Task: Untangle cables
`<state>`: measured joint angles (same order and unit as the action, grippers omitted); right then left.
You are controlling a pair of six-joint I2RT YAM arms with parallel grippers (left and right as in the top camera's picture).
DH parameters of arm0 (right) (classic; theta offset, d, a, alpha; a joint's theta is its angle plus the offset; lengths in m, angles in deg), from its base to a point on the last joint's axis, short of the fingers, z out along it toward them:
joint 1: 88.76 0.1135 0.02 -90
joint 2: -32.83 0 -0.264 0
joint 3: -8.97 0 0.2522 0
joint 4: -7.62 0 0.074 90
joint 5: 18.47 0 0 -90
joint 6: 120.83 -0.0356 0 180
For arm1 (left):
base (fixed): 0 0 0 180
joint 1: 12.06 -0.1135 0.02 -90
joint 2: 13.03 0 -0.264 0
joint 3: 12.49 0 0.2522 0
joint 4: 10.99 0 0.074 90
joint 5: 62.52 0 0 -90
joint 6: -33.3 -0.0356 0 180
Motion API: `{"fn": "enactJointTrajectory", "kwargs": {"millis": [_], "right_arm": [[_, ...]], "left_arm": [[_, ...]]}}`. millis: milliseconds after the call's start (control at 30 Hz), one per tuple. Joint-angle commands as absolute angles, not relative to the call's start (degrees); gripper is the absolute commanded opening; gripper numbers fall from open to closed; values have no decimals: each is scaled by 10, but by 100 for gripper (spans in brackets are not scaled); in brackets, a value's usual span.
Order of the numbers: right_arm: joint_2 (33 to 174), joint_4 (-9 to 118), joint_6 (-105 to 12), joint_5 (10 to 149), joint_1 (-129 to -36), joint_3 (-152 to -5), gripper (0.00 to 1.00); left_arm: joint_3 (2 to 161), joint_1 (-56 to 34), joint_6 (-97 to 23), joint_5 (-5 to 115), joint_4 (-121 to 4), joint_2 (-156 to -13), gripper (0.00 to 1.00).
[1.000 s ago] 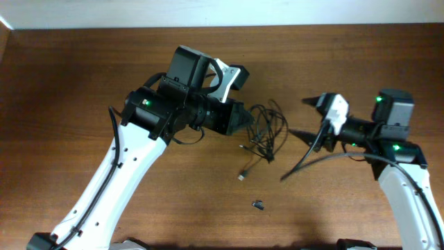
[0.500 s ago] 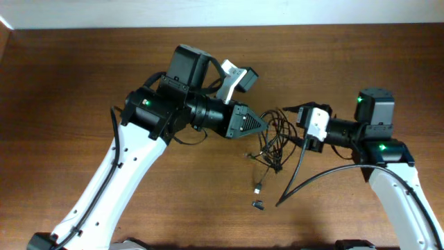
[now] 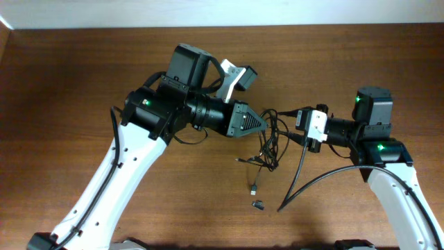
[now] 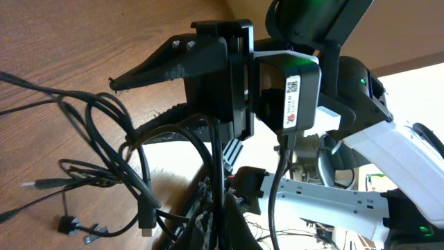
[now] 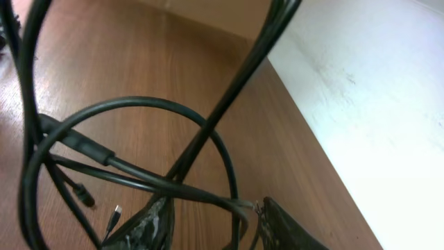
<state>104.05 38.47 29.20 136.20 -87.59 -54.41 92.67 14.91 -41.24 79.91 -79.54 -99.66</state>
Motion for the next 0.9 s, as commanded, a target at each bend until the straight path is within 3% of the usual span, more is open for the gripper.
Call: {"fn": "enactJointTrajectory", "kwargs": {"millis": [0, 167, 267, 433, 633, 867], "right_arm": [[1042, 383, 290, 1395, -872, -547, 40], [1042, 379, 290, 1414, -872, -547, 52], [1042, 370, 293, 1414, -872, -547, 52], [1043, 370, 300, 1414, -872, -547, 38], [1044, 388, 300, 1394, -872, -547, 37], [1044, 401, 300, 1370, -872, -547, 18]], "left_arm": [[932, 148, -408, 802, -787, -996, 0], [932, 150, -363, 807, -772, -996, 0], [932, 173, -363, 822, -754, -996, 0], [932, 199, -363, 835, -730, -996, 0], [932, 194, -363, 834, -714, -996, 0], [932, 155, -344, 834, -697, -996, 0]]}}
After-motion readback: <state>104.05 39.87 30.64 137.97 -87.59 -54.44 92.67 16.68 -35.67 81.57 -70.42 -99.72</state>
